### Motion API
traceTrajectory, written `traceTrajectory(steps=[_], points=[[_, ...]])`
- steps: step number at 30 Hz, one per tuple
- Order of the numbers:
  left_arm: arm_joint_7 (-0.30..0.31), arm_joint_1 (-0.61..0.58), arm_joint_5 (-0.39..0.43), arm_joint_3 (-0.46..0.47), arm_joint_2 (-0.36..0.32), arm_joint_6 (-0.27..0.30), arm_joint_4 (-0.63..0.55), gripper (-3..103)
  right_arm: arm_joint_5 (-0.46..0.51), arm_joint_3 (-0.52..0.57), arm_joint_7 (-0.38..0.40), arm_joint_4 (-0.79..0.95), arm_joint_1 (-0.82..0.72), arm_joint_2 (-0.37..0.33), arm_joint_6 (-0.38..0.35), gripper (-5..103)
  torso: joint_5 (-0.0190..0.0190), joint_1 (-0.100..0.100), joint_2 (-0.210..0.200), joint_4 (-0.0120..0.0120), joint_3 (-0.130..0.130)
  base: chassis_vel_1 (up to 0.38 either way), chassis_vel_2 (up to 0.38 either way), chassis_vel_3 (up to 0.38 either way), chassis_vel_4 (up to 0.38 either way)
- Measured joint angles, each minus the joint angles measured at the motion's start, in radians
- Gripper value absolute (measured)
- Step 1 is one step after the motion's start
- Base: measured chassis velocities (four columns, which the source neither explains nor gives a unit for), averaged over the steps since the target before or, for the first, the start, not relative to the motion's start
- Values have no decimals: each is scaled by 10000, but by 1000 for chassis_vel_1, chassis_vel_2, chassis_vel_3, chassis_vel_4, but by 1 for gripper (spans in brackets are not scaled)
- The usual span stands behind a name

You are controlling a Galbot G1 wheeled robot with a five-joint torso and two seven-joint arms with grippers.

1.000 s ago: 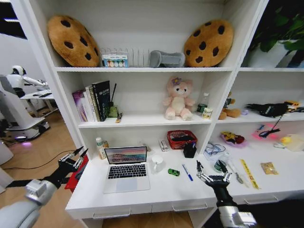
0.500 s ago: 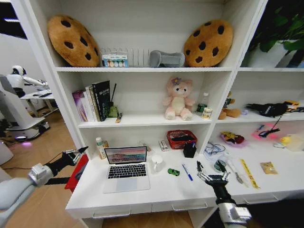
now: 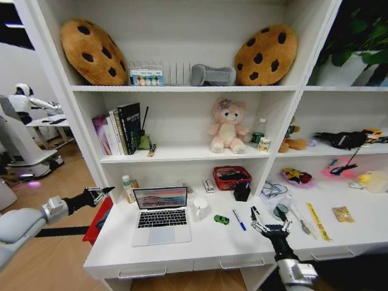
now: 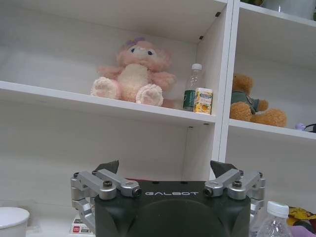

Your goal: Organize the objects on the table.

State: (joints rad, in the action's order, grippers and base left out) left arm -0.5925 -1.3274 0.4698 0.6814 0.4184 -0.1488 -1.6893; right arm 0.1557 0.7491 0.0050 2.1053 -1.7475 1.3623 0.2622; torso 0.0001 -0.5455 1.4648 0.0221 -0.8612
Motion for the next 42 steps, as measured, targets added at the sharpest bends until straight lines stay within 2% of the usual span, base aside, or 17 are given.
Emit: traceTrajectory(steps=[1,3,4,6,11,15,23,26,29,30,32,33,35,36,38,42], points=[[0,0,0,0,0,0,0,0,0,0,0,0,0,0,0,100,0,0,0,0,0,0,0,0,0],[28,865,46,-876,-35,60,148,0,0,-11,-4,-63,45,-17,0,100,-3,0,0,0,0,0,0,0,0],[28,865,46,-876,-35,60,148,0,0,-11,-4,-63,45,-17,0,100,-3,0,0,0,0,0,0,0,0],[90,1806,66,-1829,-30,115,326,0,0,-15,-5,-131,86,-27,0,100,1,0,1,5,-1,0,0,0,0],[84,2506,72,-2547,88,129,563,0,1,-6,-5,-210,89,-24,7,100,0,0,1,-1,0,0,0,0,0],[-53,3147,87,-3191,153,122,720,0,-4,-3,-5,-300,105,-8,14,100,-1,0,1,0,0,0,0,0,0],[-543,4815,-101,-5073,241,86,979,0,-22,11,-5,-466,157,53,44,100,-1,-1,1,3,0,0,0,0,0],[-760,4881,-157,-5156,213,52,967,0,-23,25,-5,-489,151,63,59,100,0,0,1,4,1,0,0,0,0],[-1452,4418,-315,-4769,-126,-133,726,0,-28,40,-5,-571,160,78,107,100,2,0,2,4,2,0,0,0,0],[-1452,4418,-315,-4769,-126,-133,726,0,-28,40,-5,-571,160,78,107,100,2,0,2,4,2,0,0,0,0],[-2011,3490,-597,-3893,-418,-215,388,0,-40,1,-6,-611,192,104,110,100,-9,0,1,-5,1,0,0,0,0],[-2011,3490,-597,-3893,-418,-215,388,0,-40,1,-6,-611,192,104,110,100,-9,0,1,-5,1,0,0,0,0],[-2392,2440,-948,-3015,-759,-365,-224,0,-64,-55,-7,-627,198,143,110,100,5,0,1,-5,1,0,0,0,0],[-2392,2440,-948,-3015,-759,-365,-224,0,-64,-55,-7,-627,198,143,110,100,5,0,1,-5,1,0,0,0,0],[-2594,1471,-1256,-2500,-905,-542,-959,0,-97,-73,-8,-631,174,178,121,100,-5,0,1,-1,2,0,0,0,0],[-2598,1092,-1333,-2372,-908,-586,-1370,0,-100,-54,-8,-631,157,185,145,100,2,0,1,2,2,0,0,0,0]])
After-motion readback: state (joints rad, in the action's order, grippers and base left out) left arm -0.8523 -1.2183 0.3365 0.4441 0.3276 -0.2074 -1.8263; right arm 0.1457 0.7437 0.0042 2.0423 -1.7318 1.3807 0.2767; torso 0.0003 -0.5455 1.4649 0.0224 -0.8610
